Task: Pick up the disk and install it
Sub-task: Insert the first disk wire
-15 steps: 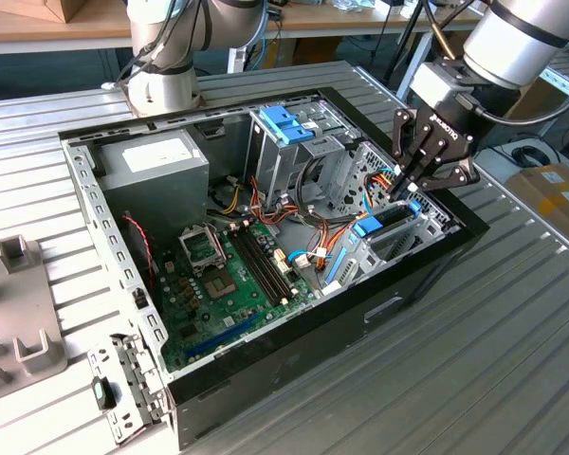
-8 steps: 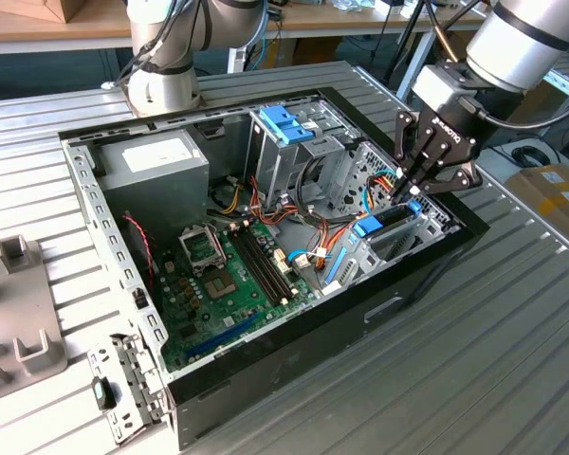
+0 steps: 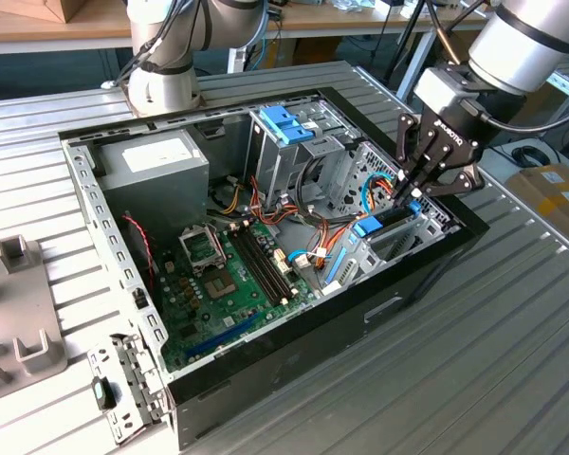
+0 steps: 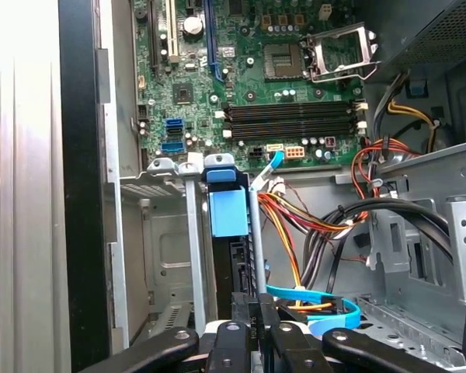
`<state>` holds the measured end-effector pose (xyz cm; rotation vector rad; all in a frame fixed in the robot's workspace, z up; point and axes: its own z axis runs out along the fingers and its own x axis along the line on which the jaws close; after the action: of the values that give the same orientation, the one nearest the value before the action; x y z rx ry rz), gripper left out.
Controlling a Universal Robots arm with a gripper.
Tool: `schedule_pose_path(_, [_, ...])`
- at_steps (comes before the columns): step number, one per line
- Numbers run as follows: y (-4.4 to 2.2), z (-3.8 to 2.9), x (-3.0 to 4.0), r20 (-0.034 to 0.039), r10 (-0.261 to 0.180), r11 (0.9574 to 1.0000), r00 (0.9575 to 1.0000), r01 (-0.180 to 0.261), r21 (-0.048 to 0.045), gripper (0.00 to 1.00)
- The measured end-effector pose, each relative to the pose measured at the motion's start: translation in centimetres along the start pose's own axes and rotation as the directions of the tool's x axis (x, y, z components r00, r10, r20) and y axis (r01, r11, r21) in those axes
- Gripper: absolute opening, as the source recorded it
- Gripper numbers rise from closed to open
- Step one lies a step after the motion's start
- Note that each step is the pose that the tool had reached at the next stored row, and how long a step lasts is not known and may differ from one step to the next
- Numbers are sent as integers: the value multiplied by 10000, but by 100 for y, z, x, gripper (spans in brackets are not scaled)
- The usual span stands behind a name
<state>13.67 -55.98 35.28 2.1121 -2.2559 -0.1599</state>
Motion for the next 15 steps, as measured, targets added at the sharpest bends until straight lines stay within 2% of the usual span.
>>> schedule_pose_path(15, [-6,57,0,-58,12,10000,10000,-12,4,16])
